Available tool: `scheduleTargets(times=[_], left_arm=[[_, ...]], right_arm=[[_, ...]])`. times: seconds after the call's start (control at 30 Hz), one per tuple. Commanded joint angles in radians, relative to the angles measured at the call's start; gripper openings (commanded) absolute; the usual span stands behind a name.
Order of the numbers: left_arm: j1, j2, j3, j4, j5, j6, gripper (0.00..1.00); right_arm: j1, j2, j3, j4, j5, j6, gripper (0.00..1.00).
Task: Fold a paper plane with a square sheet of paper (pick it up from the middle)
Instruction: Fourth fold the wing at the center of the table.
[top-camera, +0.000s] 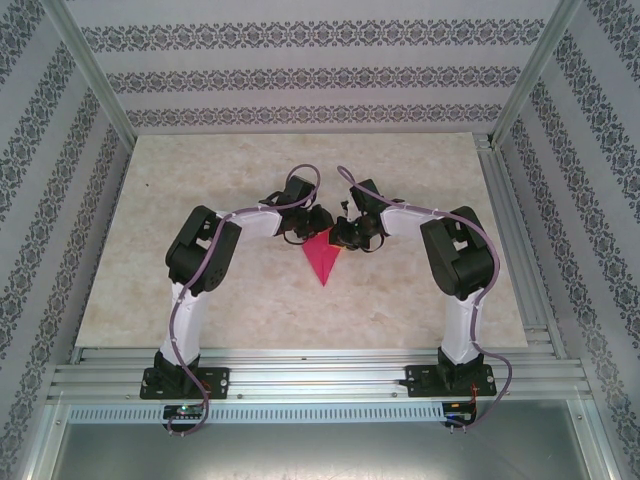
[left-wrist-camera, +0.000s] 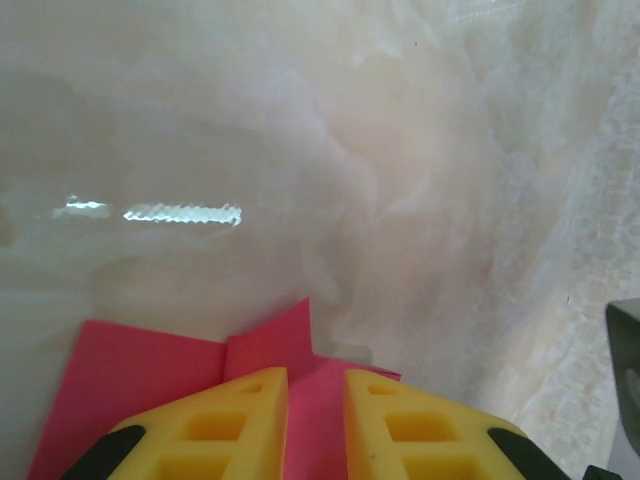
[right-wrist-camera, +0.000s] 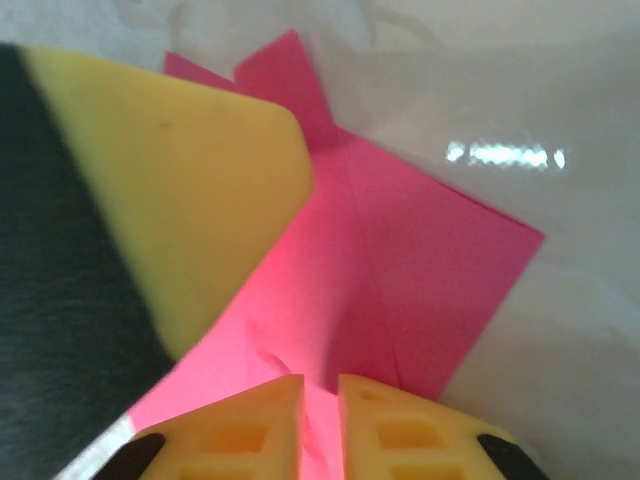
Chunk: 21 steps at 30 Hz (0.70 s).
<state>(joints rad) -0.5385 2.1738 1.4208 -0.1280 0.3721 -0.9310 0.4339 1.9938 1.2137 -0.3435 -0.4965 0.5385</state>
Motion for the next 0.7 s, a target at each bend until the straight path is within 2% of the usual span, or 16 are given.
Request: scheduleTargets(times=[0.0, 0.2, 0.37, 0.43, 0.5, 0.6, 0.67], left_arm=[[0.009, 0.043, 0.006, 0.0, 0.002, 0.022, 0.23], [0.009, 0.036, 0.013, -0.014, 0.002, 0.035, 0.24], [0.008, 0.033, 0.015, -0.016, 0.002, 0.038, 0.24], [0.007, 0.035, 0.023, -0.03, 0.005, 0.045, 0.24], [0.007, 0.034, 0.02, -0.029, 0.004, 0.045, 0.24], [0.007, 0.037, 0.019, -0.019, 0.012, 0.039, 0.24], [0.006, 0.037, 0.019, -0.021, 0.014, 0.043, 0.24]], right_arm=[[0.0, -0.072, -0.009, 0.047, -0.024, 0.015, 0.18], [0.004, -0.165, -0.084, 0.071, -0.03, 0.031, 0.18], [0.049, -0.194, -0.133, 0.119, -0.095, 0.071, 0.11], [0.077, -0.224, -0.174, 0.147, -0.051, 0.085, 0.12], [0.081, -0.201, -0.193, 0.181, -0.089, 0.122, 0.11], [0.091, -0.172, -0.235, 0.247, -0.075, 0.163, 0.11], [0.094, -0.133, -0.23, 0.229, -0.085, 0.162, 0.1]])
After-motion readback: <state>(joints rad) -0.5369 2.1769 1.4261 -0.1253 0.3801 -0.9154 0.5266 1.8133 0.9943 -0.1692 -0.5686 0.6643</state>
